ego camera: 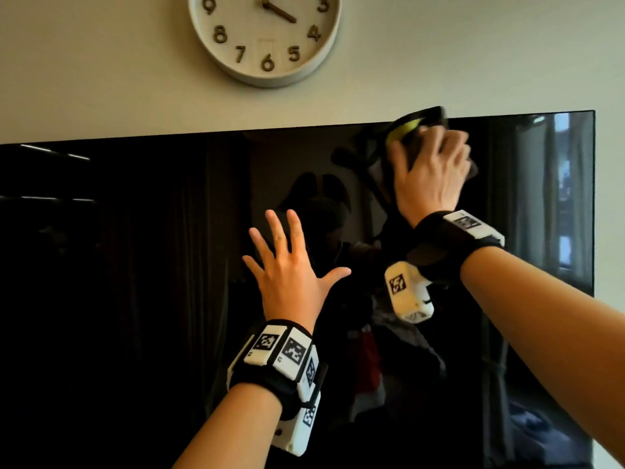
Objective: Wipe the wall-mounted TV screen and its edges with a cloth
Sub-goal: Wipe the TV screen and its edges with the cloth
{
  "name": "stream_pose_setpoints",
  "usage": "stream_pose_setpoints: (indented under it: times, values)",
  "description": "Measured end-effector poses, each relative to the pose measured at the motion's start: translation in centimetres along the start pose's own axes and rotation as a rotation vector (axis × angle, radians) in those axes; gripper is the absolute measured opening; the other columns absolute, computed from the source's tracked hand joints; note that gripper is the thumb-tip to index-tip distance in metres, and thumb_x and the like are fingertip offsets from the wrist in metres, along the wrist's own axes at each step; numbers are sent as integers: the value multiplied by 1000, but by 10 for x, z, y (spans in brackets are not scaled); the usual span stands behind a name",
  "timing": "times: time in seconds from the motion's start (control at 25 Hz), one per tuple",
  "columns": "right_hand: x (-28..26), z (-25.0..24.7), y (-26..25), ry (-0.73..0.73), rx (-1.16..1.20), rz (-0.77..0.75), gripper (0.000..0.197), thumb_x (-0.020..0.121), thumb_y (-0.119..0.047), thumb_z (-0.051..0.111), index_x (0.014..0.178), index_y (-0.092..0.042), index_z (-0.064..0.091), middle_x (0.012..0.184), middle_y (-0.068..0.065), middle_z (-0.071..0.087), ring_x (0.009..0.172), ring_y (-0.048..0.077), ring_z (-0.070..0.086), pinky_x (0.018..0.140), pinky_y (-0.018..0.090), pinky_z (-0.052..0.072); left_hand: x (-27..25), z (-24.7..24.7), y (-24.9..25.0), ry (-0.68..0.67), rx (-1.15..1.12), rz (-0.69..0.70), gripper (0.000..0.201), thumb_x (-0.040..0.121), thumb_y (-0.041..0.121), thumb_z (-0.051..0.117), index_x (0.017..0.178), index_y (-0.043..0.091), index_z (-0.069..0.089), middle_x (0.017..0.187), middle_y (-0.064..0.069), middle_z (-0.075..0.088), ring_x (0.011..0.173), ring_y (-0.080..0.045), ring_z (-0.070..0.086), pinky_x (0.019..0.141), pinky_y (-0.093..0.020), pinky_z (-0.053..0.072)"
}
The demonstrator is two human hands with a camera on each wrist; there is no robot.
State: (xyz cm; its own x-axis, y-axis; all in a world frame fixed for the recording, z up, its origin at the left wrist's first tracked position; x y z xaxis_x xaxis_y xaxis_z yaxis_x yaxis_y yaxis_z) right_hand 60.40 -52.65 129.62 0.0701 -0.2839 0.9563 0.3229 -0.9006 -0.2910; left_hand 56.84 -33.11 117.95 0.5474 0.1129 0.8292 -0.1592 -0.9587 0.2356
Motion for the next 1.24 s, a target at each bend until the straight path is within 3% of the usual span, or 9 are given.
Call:
stream_pose_setpoints:
  times: [0.12,0.24,0.4,0.52,0.68,0.84,1.0,1.16,1.24]
  values:
    - [-7,3,7,-68,-47,-243,48,90,-53,47,116,-13,51,113,17,48,98,34,46,81,43,36,3,-5,2,-34,4,-46,118,70,79,53,155,18,0,163,-13,-5,147,-44,0,110,-64,21]
    - [9,-7,22,8,27,79,51,91,-54,43,115,-9,47,118,19,45,104,37,45,86,44,35,3,-7,4,-34,13,-59,116,70,78,54,155,19,1,163,-12,-4,147,-44,1,110,-63,24]
    - [2,-4,28,-65,-46,-218,50,91,-54,46,117,-13,49,115,16,46,100,33,45,84,43,36,2,-8,8,-34,-24,-76,119,69,78,55,155,16,1,163,-14,-5,146,-46,-1,110,-66,24]
    - [22,-16,48,12,25,88,52,92,-53,43,118,-9,47,119,20,44,105,37,44,87,44,34,-2,-7,24,-18,-11,-47,122,66,84,48,155,16,-2,162,-15,-8,145,-46,-8,111,-67,16]
    - [11,-13,55,-50,-38,-261,47,91,-52,47,116,-12,51,112,17,47,97,34,46,81,42,37,-4,10,69,11,10,114,116,69,84,49,155,20,5,162,-15,-6,146,-44,-12,109,-72,11]
    - [36,-27,90,11,25,124,52,92,-52,44,121,-8,46,121,20,43,108,36,43,88,43,34,-3,27,97,13,-5,163,115,70,83,49,155,19,6,163,-13,-2,147,-40,-8,109,-73,13]
    - [22,-23,104,-57,-55,-223,49,91,-54,46,120,-14,50,116,16,46,101,33,44,86,41,35,-4,35,99,47,30,145,112,70,80,52,155,19,10,163,-13,5,148,-40,0,108,-72,14]
    - [39,-33,125,9,0,102,52,91,-55,44,119,-11,47,121,19,43,108,35,42,90,43,33,-3,36,97,67,37,139,110,68,79,50,154,19,17,162,-14,12,147,-41,7,107,-72,17]
    - [22,-28,118,-18,-45,-160,50,91,-54,47,119,-13,49,117,17,46,102,33,44,86,41,35,-3,38,98,74,41,144,109,67,78,52,153,17,22,161,-15,16,146,-43,11,104,-73,21]
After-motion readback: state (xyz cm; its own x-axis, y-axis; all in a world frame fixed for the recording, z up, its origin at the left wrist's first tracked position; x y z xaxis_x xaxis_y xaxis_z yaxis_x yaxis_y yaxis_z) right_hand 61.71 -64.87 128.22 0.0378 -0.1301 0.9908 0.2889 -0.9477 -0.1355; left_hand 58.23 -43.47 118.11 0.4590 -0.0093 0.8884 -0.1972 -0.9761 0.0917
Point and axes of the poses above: each hand's wrist, its own x-axis towards the middle knuckle, its own z-axis out of the palm, y = z × x, the point moved 2 cm from there along x, towards the middle knuckle
